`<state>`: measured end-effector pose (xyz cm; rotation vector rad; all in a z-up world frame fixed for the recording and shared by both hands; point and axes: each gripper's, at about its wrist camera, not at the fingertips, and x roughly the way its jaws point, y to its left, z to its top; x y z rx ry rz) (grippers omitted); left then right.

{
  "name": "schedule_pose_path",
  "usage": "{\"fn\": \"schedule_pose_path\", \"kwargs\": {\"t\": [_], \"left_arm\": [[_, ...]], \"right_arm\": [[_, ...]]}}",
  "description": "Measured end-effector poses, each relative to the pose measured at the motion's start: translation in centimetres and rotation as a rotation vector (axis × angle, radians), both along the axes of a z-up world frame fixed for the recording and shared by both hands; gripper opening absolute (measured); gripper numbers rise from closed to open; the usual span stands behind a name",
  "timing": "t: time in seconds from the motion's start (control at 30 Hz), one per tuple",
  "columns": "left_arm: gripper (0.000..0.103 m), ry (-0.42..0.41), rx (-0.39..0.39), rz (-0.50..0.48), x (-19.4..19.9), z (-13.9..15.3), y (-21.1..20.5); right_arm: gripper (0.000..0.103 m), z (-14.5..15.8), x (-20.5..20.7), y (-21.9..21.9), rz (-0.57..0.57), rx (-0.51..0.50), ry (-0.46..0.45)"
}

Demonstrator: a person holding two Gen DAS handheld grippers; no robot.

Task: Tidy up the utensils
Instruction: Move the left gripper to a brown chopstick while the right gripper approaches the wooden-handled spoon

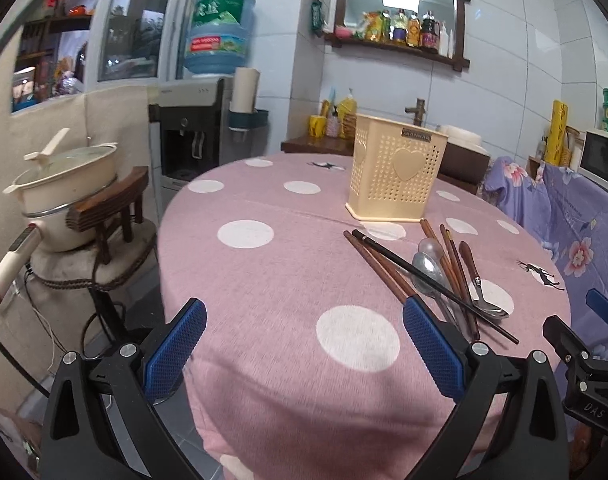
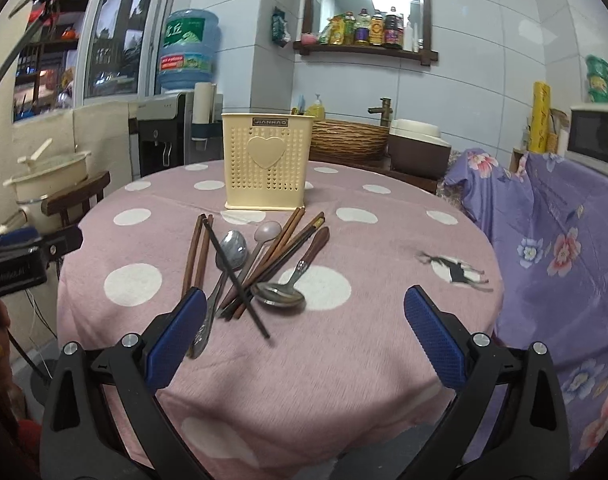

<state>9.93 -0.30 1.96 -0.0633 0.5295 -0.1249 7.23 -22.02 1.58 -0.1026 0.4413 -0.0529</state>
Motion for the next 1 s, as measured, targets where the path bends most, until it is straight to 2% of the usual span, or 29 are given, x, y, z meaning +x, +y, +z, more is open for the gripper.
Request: {"fn": "schedule_pose_path", "kwargs": {"t": [0.13, 0.3, 0.37, 0.47, 0.63, 0.73, 0.83, 1.0], "left_arm": [[0.090, 0.089, 0.035, -0.036, 3.0, 0.0, -0.6], [0.071, 0.234, -0.040, -0.115, 6.6, -0.3, -0.9], [0.061, 0.263, -0.071, -0.130, 7.9, -0.2, -1.2], [0.053, 0.304, -0.105, -0.164, 9.7, 0.1, -2.1], [0.046, 0.313, -0.077, -0.176, 11.9, 0.5, -3.6], [0.039, 0.357, -0.080, -0.171, 13.0, -0.3, -3.6], [0.033, 0.391, -0.064, -0.160, 13.5, -1.1, -3.5], [0.033, 0.425, -0.070, -0.180, 13.9, -1.7, -3.8]], "right_arm": [[0.098, 0.5, 2.2, -0.5, 0.033, -0.003, 0.045], [0.096, 0.5, 5.5, -1.9, 0.023, 0.033, 0.139], [0.092, 0.6, 6.8, -2.5, 0.020, 0.051, 0.175], [0.079, 0.5, 9.0, -3.3, 0.012, 0.084, 0.239], [0.057, -0.3, 13.0, -4.9, -0.002, 0.219, 0.373], [0.047, -1.1, 15.1, -5.3, -0.020, 0.271, 0.431], [0.043, -1.4, 16.2, -4.9, -0.019, 0.264, 0.449], [0.042, -1.2, 17.4, -4.3, -0.026, 0.235, 0.440]]}}
